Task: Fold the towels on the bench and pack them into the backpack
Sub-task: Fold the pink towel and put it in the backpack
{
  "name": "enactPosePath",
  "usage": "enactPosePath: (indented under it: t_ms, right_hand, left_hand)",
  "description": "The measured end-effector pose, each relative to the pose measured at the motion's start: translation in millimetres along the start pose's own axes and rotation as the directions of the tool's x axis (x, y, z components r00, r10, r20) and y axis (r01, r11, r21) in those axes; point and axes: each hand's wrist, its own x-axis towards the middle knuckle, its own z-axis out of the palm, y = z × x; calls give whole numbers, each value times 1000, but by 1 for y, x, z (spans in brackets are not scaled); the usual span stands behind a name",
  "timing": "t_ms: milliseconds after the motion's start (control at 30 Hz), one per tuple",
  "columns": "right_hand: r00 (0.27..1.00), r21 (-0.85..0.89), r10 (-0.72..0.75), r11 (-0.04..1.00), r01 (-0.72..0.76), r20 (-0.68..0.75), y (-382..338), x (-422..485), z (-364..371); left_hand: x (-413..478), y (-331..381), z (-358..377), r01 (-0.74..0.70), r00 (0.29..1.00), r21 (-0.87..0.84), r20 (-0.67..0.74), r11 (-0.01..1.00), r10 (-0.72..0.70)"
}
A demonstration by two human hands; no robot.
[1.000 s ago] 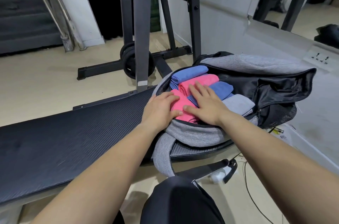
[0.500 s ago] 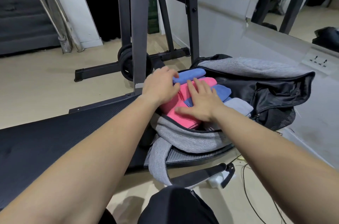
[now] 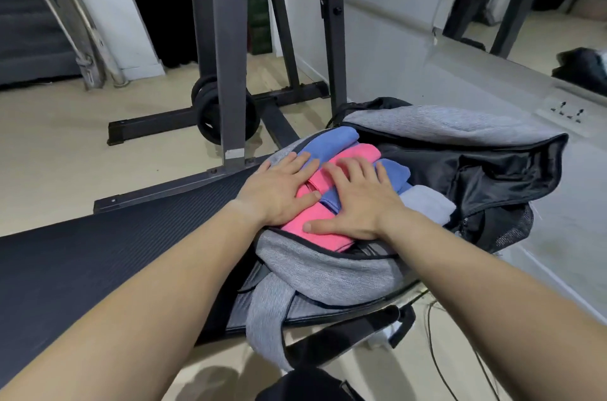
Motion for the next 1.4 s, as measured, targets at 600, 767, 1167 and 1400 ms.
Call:
enactPosePath:
  t_ms: [600, 767, 1167, 1400]
  right_hand:
    - [989, 41, 74, 996, -79, 125, -1, -11, 11]
    - [986, 185, 129, 972, -147, 110, -14, -16, -11]
    - [995, 39, 96, 995, -97, 26, -5, -51, -30]
    - [923, 100, 314, 949, -299, -223, 105, -98, -85]
  left_hand:
    - [-8, 11, -13, 87, 993, -40, 81, 995, -83]
    - [-40, 18, -36, 106, 993, -184, -30, 977, -114]
    - [-68, 56, -55, 161, 981, -70, -98, 985, -167]
    - [-6, 125, -90, 39, 989, -149, -135, 988, -60]
